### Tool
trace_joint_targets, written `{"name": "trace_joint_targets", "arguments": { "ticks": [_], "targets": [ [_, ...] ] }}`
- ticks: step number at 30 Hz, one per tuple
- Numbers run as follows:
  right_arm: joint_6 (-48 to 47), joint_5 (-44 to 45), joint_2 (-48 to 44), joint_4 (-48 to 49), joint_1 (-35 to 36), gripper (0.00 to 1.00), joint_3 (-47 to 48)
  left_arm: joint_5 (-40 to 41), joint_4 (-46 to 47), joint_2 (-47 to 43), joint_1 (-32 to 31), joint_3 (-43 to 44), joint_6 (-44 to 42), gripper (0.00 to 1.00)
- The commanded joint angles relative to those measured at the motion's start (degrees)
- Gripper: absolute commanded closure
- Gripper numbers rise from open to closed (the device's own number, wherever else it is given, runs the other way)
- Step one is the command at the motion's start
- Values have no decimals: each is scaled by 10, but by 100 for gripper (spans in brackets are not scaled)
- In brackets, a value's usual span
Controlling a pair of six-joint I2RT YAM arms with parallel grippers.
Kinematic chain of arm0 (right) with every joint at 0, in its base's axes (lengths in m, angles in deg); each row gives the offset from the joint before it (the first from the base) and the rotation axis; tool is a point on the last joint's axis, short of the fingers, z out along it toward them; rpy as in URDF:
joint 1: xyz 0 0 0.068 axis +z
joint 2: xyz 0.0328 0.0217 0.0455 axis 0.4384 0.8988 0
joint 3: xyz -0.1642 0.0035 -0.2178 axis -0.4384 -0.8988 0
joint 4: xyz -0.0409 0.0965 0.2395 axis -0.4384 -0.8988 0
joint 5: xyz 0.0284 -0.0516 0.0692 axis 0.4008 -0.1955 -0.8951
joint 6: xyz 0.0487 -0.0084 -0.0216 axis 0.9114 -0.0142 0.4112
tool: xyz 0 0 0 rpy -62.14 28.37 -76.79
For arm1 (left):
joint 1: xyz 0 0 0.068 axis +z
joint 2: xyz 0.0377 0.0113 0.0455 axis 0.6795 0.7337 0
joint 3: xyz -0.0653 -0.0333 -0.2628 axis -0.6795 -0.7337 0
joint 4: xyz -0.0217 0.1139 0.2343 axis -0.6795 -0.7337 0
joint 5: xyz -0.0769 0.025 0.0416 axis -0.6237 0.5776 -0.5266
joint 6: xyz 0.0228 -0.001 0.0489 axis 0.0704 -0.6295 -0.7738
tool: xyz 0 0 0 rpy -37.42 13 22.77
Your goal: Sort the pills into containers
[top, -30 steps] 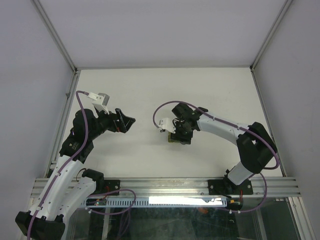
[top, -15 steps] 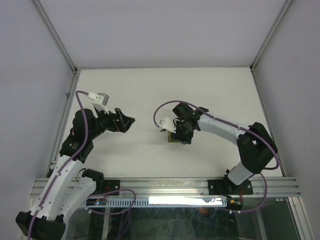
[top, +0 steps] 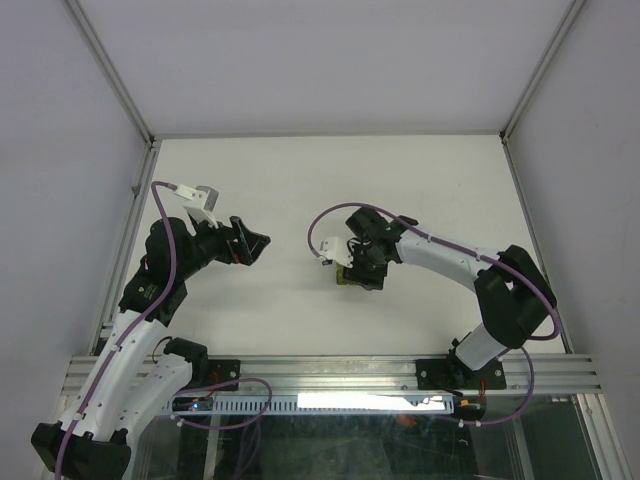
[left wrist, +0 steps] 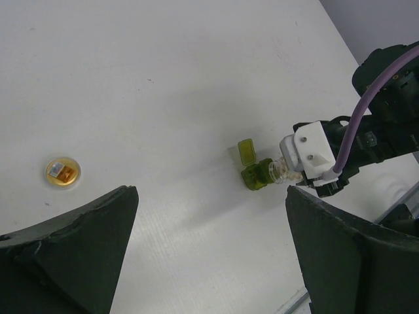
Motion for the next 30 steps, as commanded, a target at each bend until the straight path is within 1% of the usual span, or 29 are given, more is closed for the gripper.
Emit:
{"name": "trace_joint_targets", "arguments": {
  "ticks": [1,2,3,5,6,8,10,11,13,14,16,17,18,19,21,24,27,28,29,30],
  "targets": [
    [5,-13,-20,1,2,100,21,-9,14,-2,6,7,-2,1],
    [4,0,-29,28,3,100,3,-10,15,-1,6,7,-3,1],
    [3,10,-26,33,2,100,-2,-11,15,-1,6,8,-3,1],
    [11,-11,-4,-26,2,100,35,-10,15,-2,6,7,-2,1],
    [14,-19,-16,-20,8,100,36,-9,15,-2,6,6,-2,1],
    [3,16,-34,38,8,100,-6,-12,14,0,6,8,-3,1],
    [9,-6,-4,-21,-3,100,33,-11,14,-2,6,7,-3,1],
    [11,-14,-8,-25,2,100,30,-10,15,-3,6,6,-2,1],
    [3,5,-39,40,10,100,-13,-13,15,-1,6,8,-3,1],
    [2,15,-31,39,6,100,-7,-14,15,0,5,9,-3,1],
    [11,-14,-4,-27,7,100,36,-11,14,-2,6,6,-2,1],
    [13,-13,-17,-19,12,100,25,-11,15,-2,6,6,-2,1],
    [8,2,-35,34,11,100,0,-12,15,-1,6,7,-2,1],
    [3,16,-37,39,6,100,-7,-14,15,0,6,8,-3,1],
    [9,-8,-2,-23,-7,100,36,-13,15,-2,6,7,-2,1],
    [11,10,-27,24,2,100,6,-12,15,-2,7,7,-2,1],
    [13,6,-12,-8,2,100,25,-12,15,-2,6,7,-2,1],
    [14,-2,-20,-8,2,100,25,-12,15,-2,6,7,-2,1],
    [13,-3,-34,17,11,100,5,-12,14,-1,6,7,-2,1],
    [8,16,-34,37,7,100,-5,-14,15,0,7,8,-3,1]
  ]
}}
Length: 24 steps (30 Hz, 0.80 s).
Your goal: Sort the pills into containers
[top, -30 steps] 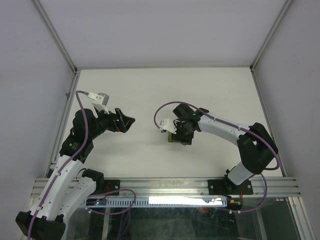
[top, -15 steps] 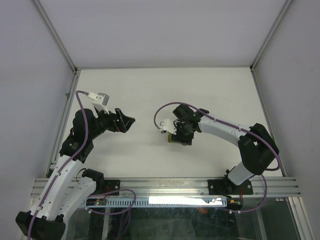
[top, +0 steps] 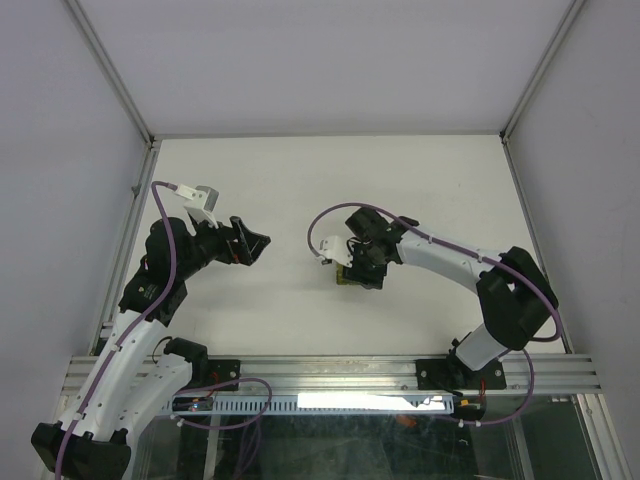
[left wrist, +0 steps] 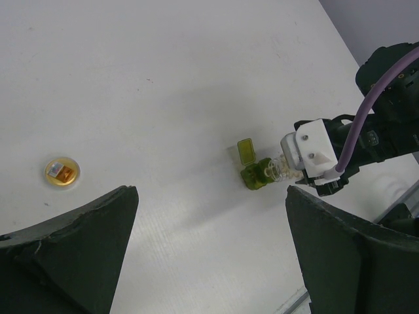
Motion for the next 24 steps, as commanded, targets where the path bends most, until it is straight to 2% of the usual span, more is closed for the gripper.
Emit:
{"name": "trace_joint_targets", "arguments": {
  "ticks": [1,3,24],
  "targets": [
    [0,15,-14,28,3,100,6,-12,15,0,6,9,-3,1],
    [4,-2,7,-3,2,100,21,-11,15,-3,6,7,-2,1],
    [3,-32,-43,26,3,100,-2,-9,15,0,7,7,-3,1]
  ]
}}
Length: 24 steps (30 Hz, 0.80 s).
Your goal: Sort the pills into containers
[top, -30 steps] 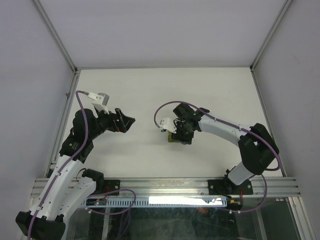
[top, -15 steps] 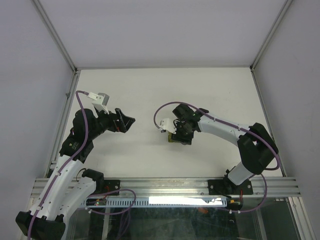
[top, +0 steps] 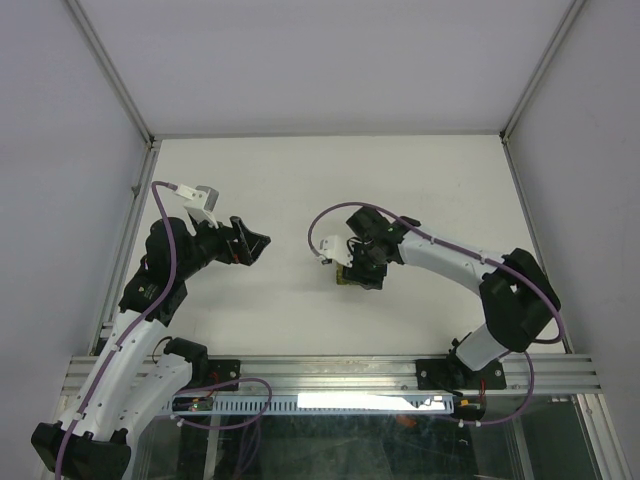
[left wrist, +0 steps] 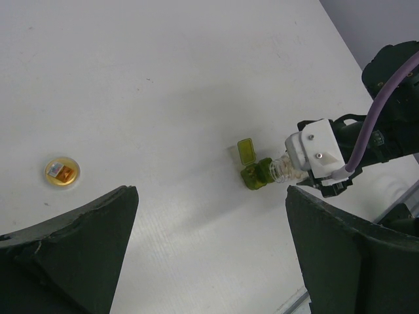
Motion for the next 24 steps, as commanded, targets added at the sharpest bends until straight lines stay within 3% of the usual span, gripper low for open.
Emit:
{"name": "trace_joint_targets", "arguments": {
  "ticks": [1,11,17,20,24],
  "targets": [
    [5,-36,-42,27,-9,100,-3,-8,15,0,7,7,-3,1],
    [49,-274,-149,70,-113,100,-22,-25,35,9,11,8,-11,1],
    [125,-412,-184,125,-204,100,21,-112,153,21,12,-26,58,1],
    [228,-482,-205,215,-244,100,31,-128,285,25,12,-78,139,1],
    [437,-564,-241,474,-276,100,-27,-87,437,42,12,-136,213,1]
  ]
}}
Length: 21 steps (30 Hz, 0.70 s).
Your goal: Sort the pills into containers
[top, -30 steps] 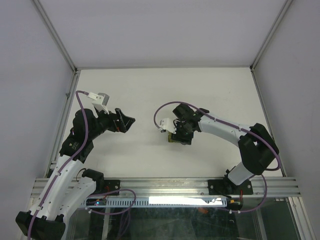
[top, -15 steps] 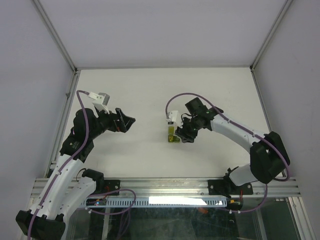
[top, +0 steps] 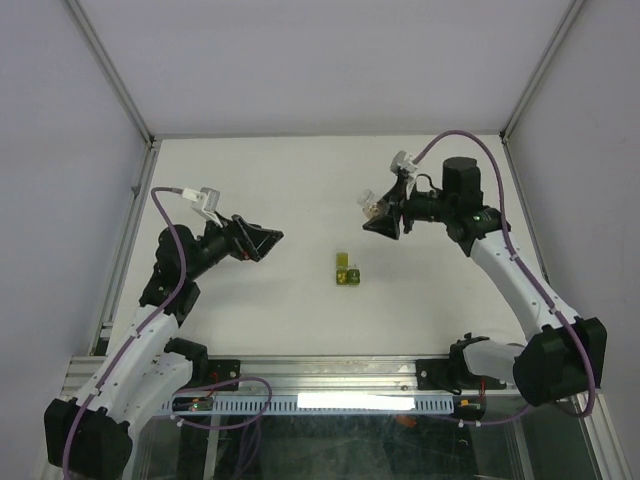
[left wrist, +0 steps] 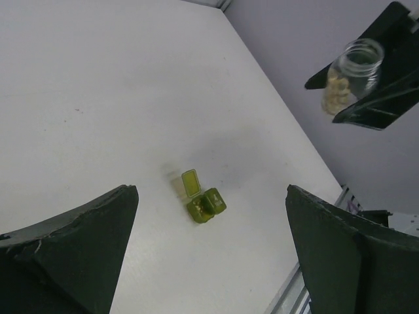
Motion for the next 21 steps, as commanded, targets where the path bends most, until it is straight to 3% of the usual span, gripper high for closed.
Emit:
{"name": "trace_joint_targets", "arguments": {
  "ticks": [1,4,6,11,14,21],
  "targets": [
    [291,-145,-56,362,-23,100,-47,14,213,22,4,-45,100,1],
    [468,-155,-63,598,-24,100,-138,56,171,56,4,-34,68,1],
    [509,-159,-76,691,-29,100,-177,105,91,86,4,-7,41,1],
    [410,-159,-136,627,-34,99,-222,249,-93,167,3,70,-18,11],
    [389,-166,-140,608,-36,100,-227,276,-137,209,2,106,-32,18],
    [381,-174,-130,591,-38,100,-221,338,-198,274,-4,153,-59,18]
  ]
}}
